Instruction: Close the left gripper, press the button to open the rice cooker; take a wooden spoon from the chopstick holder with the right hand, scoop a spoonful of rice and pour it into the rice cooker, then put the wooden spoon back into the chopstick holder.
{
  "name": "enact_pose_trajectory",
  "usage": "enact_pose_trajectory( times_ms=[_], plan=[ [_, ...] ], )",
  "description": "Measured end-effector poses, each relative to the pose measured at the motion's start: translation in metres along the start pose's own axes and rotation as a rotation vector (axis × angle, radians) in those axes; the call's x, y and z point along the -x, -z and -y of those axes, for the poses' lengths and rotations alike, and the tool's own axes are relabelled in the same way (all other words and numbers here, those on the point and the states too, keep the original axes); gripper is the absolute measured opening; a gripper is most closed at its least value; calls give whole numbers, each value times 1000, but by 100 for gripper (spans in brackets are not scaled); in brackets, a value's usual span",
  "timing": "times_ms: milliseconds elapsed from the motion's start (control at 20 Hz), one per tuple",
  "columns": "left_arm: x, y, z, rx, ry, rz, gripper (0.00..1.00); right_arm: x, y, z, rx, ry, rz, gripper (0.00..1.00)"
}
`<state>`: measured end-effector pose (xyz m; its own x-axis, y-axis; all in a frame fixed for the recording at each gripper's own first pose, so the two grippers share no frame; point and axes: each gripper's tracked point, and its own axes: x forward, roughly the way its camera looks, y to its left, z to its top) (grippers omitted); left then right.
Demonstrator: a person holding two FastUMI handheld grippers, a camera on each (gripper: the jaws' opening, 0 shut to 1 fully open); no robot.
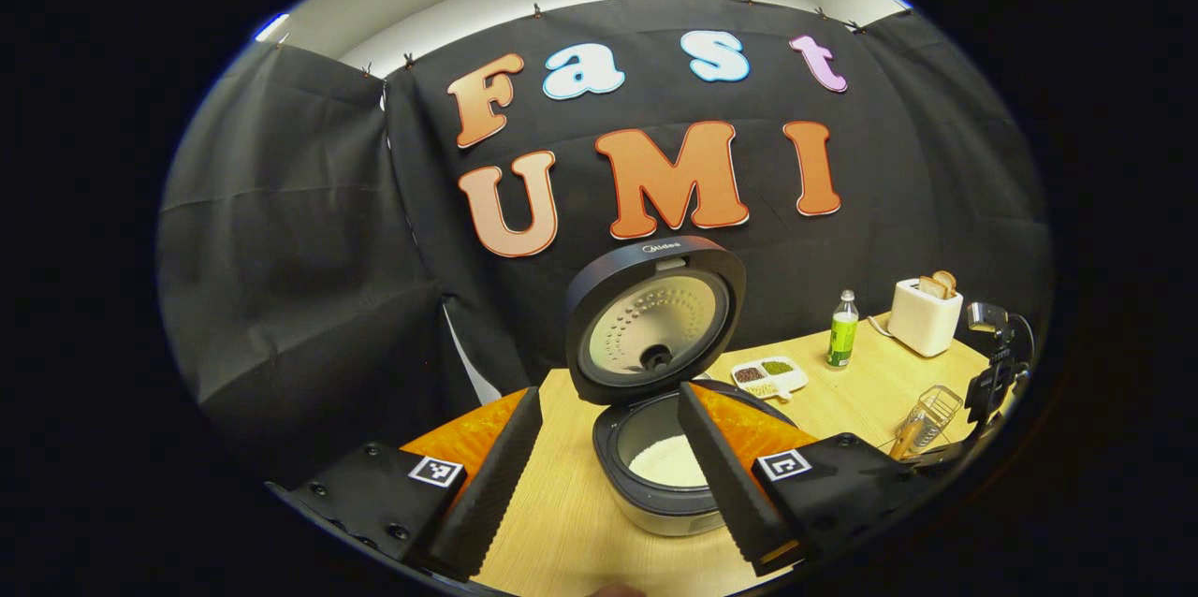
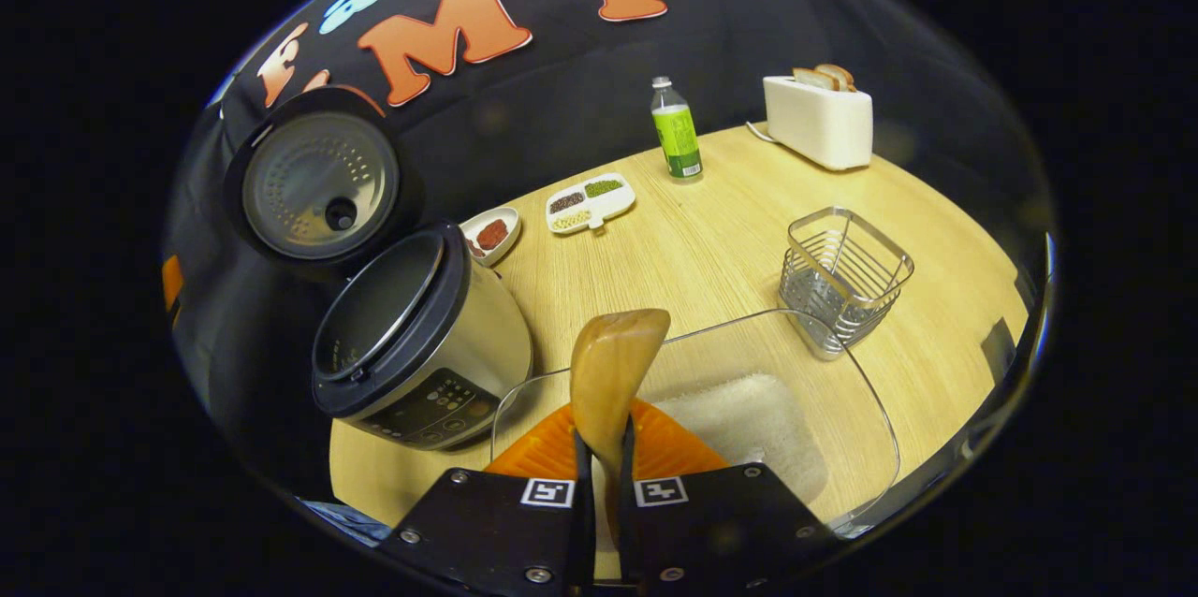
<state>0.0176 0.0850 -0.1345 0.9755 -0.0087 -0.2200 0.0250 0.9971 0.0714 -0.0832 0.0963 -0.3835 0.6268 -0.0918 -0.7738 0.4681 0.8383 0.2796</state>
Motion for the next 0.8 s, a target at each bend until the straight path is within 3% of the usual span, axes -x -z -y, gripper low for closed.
enact_pose_trajectory(
  times_ms=[400,450,550,600,650,700,800],
  plan=[
    [2,3,-2,3,7,-11,98,-6,4,2,-165,-57,-63,10],
    [3,3,-1,2,8,-9,90,-7,4,2,-187,-69,-67,9],
    [3,4,1,2,11,-10,90,-7,6,2,-235,-88,-87,9],
    [4,3,1,1,10,-13,98,-8,8,2,-255,-91,-96,9],
    [4,6,0,2,9,-16,98,-8,7,0,-277,-108,-100,10],
    [5,6,0,3,9,-20,91,-9,8,0,-297,-115,-107,9],
    [7,6,0,2,7,-23,90,-10,9,-4,-341,-147,-117,9]
  ],
)
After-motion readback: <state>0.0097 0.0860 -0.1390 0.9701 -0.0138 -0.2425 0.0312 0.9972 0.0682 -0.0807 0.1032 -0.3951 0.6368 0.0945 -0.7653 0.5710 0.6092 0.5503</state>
